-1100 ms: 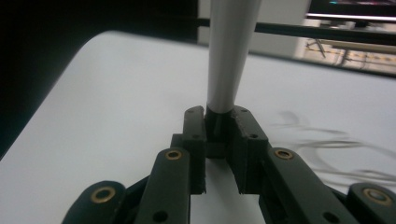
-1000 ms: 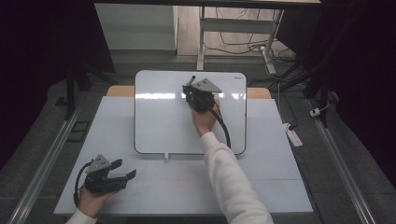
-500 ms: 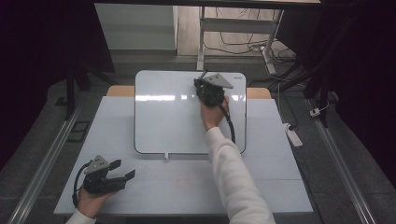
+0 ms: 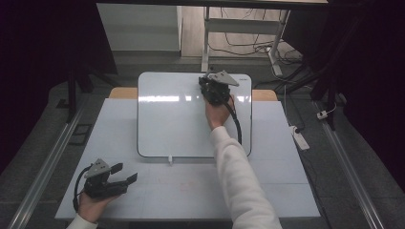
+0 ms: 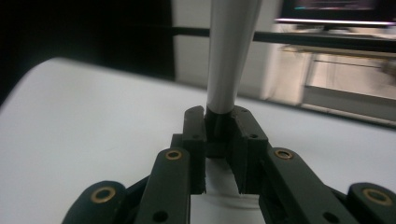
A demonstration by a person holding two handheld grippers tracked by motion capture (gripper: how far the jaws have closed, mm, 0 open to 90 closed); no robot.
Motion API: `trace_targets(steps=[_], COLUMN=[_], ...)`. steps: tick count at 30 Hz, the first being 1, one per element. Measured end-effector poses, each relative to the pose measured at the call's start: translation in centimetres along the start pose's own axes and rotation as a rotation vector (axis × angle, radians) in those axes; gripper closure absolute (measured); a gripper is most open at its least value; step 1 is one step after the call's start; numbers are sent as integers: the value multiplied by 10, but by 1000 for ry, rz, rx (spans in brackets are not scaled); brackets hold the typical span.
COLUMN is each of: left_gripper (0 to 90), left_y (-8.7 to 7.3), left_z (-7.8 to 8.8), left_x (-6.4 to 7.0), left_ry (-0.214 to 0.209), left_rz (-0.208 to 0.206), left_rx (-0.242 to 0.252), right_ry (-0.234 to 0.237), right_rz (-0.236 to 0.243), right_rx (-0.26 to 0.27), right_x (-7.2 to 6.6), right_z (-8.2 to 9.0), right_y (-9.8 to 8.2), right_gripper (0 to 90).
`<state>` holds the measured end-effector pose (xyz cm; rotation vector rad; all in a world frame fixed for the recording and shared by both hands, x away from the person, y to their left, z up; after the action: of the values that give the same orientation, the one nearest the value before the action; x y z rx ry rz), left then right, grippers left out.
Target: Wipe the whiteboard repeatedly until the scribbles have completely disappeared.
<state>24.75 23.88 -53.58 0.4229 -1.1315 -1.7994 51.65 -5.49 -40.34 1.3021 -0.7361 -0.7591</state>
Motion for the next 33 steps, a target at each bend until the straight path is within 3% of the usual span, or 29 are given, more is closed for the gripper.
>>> trace_targets(steps=[1, 3, 6, 8, 12, 13, 17, 18, 23, 27, 31, 33], left_gripper=[261, 261, 261, 261, 261, 261, 261, 261, 261, 261, 261, 261], left_y=[0, 0, 0, 0, 1, 1, 0, 0, 1, 0, 1, 1], left_z=[0, 0, 2, 0, -1, -1, 1, 1, 0, 2, 0, 1], left_x=[0, 2, 2, 1, 2, 2, 1, 1, 1, 1, 1, 2], left_ry=[0, 0, 2, 1, -1, 1, 4, 1, -1, 2, 1, 4], left_rz=[-2, -9, -6, -3, -4, -7, -3, -1, -7, -4, -5, -7], left_rx=[0, 1, 4, 2, -2, 0, 4, 4, 1, 6, 2, 5], right_ry=[28, 32, -41, -38, 50, 49, -28, -21, 44, 20, 75, 79], right_rz=[27, 55, -19, -32, 22, 24, -58, -70, -19, -120, -62, -53], right_rx=[-16, -19, 12, 19, -3, -3, 28, 27, -6, 23, -2, -5], right_x=[-7, -8, 12, 14, -8, -8, 14, 16, -1, 17, -1, -2], right_z=[-2, -2, 3, 3, -5, -6, 0, 1, 0, 3, 1, 0], right_y=[-2, -2, 2, 3, -2, -2, 3, 3, -2, -1, -4, -5], right_gripper=[773, 772, 773, 772, 773, 773, 773, 773, 773, 773, 773, 774])
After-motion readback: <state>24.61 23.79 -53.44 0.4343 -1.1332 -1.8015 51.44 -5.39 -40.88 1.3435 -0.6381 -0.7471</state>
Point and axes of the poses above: each handheld gripper's, and its own axes: z roughly backward along the jaws, y roughly out of its top, x roughly to its right, the point moved 3 cm from there along -z, roughly forward along the jaws, and after that the axes turned 4 degrees about x, right-handed, at the moved point
